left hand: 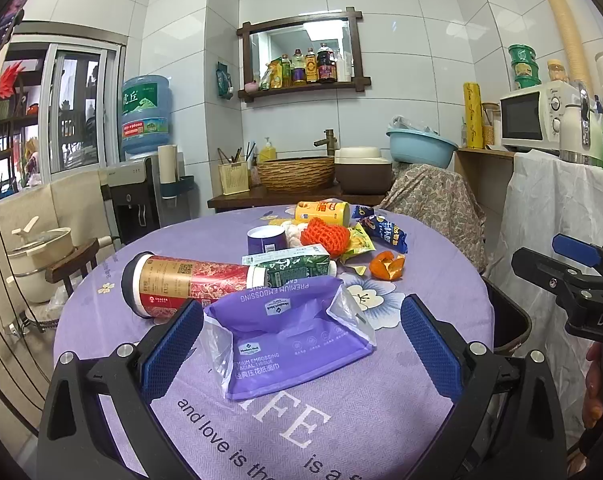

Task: Collect trash

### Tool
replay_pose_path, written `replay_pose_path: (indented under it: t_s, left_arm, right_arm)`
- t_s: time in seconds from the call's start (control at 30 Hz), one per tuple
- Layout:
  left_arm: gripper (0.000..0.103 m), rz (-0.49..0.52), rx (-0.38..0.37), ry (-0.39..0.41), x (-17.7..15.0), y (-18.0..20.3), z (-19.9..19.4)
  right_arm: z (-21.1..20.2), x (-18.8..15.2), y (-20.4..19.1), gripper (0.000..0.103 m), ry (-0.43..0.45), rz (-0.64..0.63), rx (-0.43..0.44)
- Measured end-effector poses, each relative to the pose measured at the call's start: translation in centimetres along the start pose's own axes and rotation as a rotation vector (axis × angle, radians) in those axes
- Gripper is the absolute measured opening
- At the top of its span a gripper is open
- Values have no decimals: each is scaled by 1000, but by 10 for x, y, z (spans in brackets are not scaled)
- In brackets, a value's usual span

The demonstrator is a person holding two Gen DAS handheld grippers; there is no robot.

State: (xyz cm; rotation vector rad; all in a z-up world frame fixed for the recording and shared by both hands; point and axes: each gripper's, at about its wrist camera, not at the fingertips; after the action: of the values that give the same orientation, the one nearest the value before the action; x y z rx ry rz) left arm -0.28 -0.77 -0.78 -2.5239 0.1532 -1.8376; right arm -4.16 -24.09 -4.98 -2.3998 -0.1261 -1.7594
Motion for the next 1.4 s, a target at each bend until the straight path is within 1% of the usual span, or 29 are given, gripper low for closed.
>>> replay_pose_path:
  t_s: [1.23, 1.4]
  left_arm:
    - [98, 0, -3, -16, -5, 0, 5]
    - [98, -5, -7, -32, -8, -1, 8]
  right_arm:
    - [7, -4, -5, 98, -20, 4, 11]
    - [7, -6, -5, 98, -26, 8, 15]
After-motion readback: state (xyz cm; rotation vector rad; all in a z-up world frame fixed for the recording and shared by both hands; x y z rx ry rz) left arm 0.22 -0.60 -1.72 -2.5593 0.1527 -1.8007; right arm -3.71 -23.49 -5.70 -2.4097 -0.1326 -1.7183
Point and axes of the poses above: each gripper's, at about its wrist camera, not at the fingertips, and z roughly the way its jaws point, y to its right, x to its top
